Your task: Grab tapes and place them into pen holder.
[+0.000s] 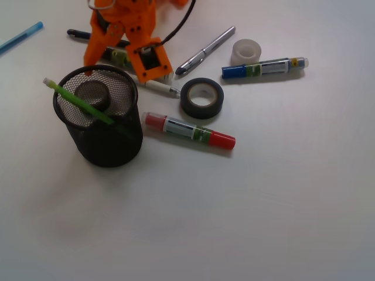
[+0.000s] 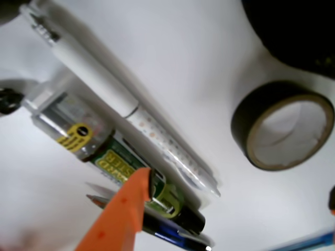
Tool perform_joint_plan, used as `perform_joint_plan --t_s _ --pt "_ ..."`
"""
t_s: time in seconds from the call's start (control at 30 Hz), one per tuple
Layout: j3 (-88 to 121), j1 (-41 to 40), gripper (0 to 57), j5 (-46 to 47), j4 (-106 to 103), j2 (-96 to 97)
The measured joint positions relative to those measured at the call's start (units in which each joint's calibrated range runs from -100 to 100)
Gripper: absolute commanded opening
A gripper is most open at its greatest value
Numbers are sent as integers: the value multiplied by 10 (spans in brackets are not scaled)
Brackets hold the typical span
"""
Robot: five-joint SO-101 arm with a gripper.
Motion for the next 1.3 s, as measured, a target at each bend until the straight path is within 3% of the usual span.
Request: perform_joint_plan --t_s 0.47,1.2,1.3 --pt "52 45 346 21 -81 5" --pt "38 19 339 21 -125 104" --pt "38 19 301 21 -123 105"
